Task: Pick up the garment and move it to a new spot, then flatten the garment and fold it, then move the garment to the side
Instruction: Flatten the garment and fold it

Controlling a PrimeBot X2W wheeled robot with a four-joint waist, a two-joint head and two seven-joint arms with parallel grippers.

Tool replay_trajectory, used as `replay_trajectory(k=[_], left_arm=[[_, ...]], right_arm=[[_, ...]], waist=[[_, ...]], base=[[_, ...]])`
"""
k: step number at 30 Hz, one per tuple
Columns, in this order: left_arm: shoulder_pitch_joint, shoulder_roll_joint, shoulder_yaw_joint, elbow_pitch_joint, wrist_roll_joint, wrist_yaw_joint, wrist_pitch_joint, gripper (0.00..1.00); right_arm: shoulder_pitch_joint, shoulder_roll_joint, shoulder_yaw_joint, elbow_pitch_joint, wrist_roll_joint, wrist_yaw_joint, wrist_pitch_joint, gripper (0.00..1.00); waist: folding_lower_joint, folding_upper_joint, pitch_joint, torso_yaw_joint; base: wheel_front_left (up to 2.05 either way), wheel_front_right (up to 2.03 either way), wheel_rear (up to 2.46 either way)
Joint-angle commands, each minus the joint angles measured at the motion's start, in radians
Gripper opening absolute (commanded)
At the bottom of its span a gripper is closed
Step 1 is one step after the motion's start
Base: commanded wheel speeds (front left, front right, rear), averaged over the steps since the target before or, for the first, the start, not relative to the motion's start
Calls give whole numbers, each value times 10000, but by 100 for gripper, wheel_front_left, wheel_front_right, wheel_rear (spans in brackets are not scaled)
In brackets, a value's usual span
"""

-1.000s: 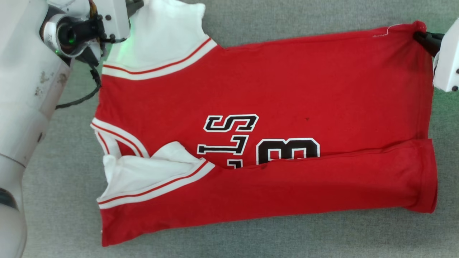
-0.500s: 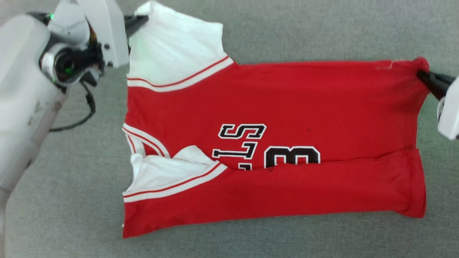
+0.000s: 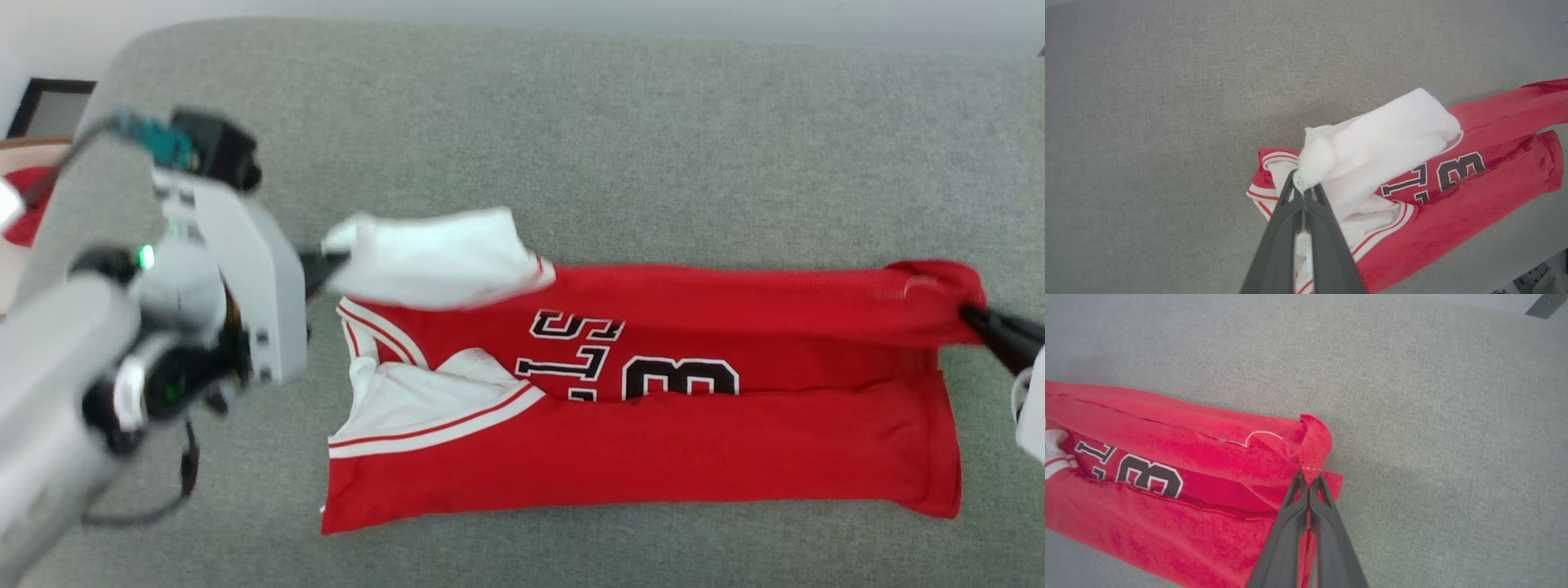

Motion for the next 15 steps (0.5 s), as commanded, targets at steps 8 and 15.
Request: replay_trajectory(k=[8,15], left_arm=[[2000,911,-123,-2266,-784,1432,-392,0],[2662,776,-353,-2423,-1023,1413,-519,0]], right_arm=[[1259,188,-422,-308,55,-11,176,0],[1601,371,-359,-312,150,-11,409,39]], waist=[[0,-1,-211,92],[0,-1,-301,124]], base=[[0,0,0],[0,0,0]])
